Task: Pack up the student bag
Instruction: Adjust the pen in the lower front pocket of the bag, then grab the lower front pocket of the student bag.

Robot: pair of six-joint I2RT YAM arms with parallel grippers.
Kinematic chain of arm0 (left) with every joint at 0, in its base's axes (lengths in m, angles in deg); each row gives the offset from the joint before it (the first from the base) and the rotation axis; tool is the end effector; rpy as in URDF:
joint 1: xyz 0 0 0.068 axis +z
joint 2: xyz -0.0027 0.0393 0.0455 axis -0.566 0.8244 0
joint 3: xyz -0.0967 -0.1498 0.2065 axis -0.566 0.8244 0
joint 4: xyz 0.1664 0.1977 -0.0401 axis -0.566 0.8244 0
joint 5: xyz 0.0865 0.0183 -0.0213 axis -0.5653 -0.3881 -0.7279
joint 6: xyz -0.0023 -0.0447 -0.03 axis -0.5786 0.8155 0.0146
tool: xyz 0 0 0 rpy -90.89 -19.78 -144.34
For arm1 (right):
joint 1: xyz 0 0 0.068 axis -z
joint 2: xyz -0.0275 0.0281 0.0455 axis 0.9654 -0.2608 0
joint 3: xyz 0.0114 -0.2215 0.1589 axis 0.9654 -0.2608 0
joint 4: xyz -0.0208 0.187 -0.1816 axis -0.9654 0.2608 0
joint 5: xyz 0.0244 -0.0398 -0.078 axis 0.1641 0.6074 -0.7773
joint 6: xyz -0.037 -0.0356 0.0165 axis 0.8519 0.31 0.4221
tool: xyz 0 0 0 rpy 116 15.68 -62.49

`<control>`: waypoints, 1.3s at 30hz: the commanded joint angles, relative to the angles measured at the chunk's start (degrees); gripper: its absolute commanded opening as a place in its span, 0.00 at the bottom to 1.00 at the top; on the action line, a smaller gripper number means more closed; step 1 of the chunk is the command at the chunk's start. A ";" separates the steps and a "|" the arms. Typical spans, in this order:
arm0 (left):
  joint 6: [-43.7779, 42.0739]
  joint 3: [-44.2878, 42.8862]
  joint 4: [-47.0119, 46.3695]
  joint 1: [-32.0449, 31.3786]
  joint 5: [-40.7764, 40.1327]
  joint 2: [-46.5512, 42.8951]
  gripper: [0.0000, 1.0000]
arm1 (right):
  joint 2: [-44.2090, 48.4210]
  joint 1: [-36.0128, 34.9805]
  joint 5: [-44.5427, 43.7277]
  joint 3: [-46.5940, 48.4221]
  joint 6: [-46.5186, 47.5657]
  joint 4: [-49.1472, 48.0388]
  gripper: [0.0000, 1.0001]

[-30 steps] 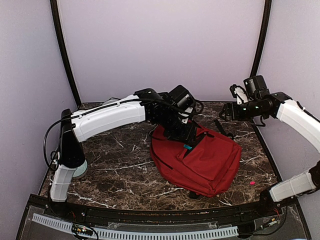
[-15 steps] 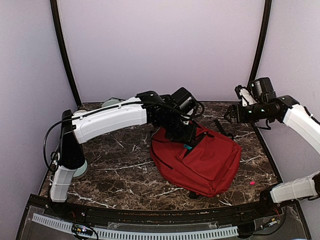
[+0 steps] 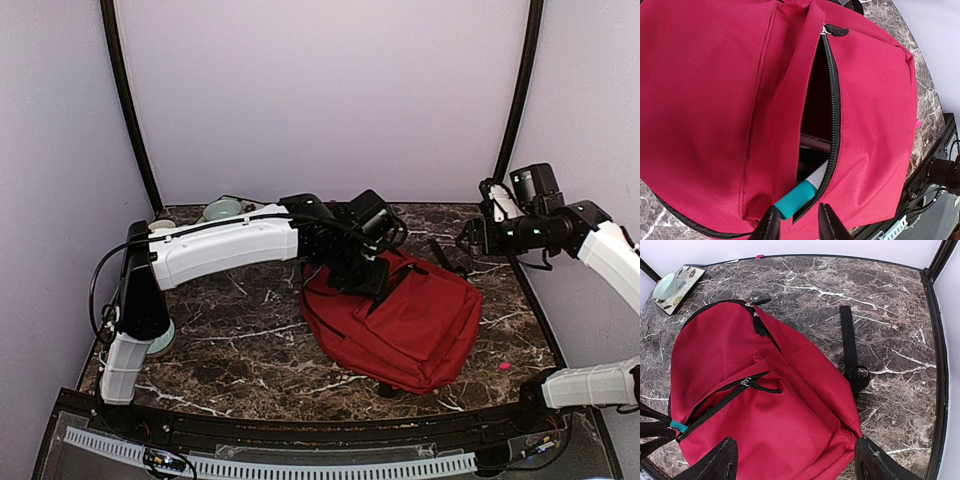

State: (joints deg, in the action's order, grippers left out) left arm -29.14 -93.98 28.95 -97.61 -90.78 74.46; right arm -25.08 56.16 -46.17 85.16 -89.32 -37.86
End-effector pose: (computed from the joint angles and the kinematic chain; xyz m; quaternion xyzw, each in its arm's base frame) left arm 0.2224 -0.4360 0.2856 0.2059 0.9248 -0.2351 0.2171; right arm 0.2090 0.0720 0.3331 -0.0521 0.9158 0.1217 0.3793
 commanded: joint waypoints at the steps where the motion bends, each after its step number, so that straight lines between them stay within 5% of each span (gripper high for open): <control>1: 2.12 1.31 0.05 -0.41 -1.37 -1.95 0.28 | 2.02 0.23 -0.68 -0.81 -0.58 0.86 0.81; 11: 0.00 3.13 -11.67 -0.85 6.38 0.49 0.28 | 4.19 0.19 -1.15 -1.10 -0.24 3.01 0.81; 21: -1.14 0.21 -12.94 -1.20 9.10 2.15 0.30 | 4.81 0.26 3.33 -4.31 -2.89 0.56 0.81; 32: 0.88 5.69 -8.45 -1.20 3.02 -8.61 0.54 | -5.11 0.26 13.63 -4.98 -1.92 -10.14 0.81; 39: 3.12 15.93 -8.01 -1.20 0.01 -17.16 0.57 | -10.13 0.21 16.57 -5.39 6.73 -15.63 0.80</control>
State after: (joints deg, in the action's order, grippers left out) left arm -27.78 -83.12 19.44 -98.50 -88.05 63.94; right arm -33.63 56.19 -32.84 80.51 -88.45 -47.02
